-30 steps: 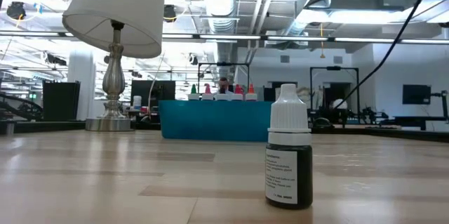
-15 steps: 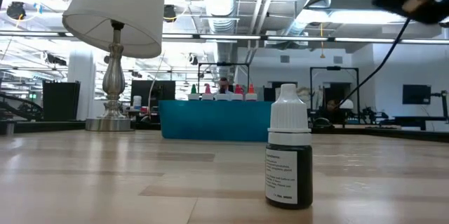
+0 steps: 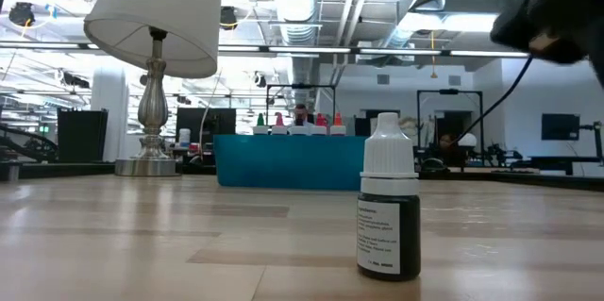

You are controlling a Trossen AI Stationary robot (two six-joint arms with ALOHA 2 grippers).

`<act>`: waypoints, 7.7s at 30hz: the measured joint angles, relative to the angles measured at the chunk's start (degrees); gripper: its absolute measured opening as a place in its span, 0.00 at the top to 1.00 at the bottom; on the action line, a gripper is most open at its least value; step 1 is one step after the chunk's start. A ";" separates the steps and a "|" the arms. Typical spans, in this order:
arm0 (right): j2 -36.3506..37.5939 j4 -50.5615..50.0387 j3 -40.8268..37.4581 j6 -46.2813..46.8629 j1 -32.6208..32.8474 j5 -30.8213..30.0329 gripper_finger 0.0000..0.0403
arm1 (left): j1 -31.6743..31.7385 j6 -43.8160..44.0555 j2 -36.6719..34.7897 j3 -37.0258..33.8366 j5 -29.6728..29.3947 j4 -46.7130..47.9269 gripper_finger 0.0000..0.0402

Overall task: Pick & Place food coloring
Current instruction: Put the small black food coloring bottle into the bin

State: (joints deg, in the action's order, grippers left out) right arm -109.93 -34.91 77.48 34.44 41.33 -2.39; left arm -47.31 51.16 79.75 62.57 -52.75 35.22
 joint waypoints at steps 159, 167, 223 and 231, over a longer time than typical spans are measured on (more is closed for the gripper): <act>15.89 -12.31 -1.25 -41.97 -63.96 2.53 0.87 | 6.34 2.15 0.02 -0.01 -3.02 1.88 0.56; 15.87 -11.28 -3.45 -42.40 -64.31 6.19 0.87 | 7.34 2.05 0.02 0.00 -1.40 2.90 0.56; 12.72 -4.96 -11.88 -46.54 -56.16 5.09 0.87 | 7.30 5.05 0.00 -0.02 -0.48 4.83 0.56; 12.72 -5.21 -11.88 -46.51 -56.16 5.09 0.85 | 7.32 5.04 0.00 0.00 -0.50 4.90 0.56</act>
State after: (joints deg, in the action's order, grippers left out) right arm -97.21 -40.12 65.60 -12.08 -14.83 2.70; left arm -39.99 56.20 79.75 62.57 -53.25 40.12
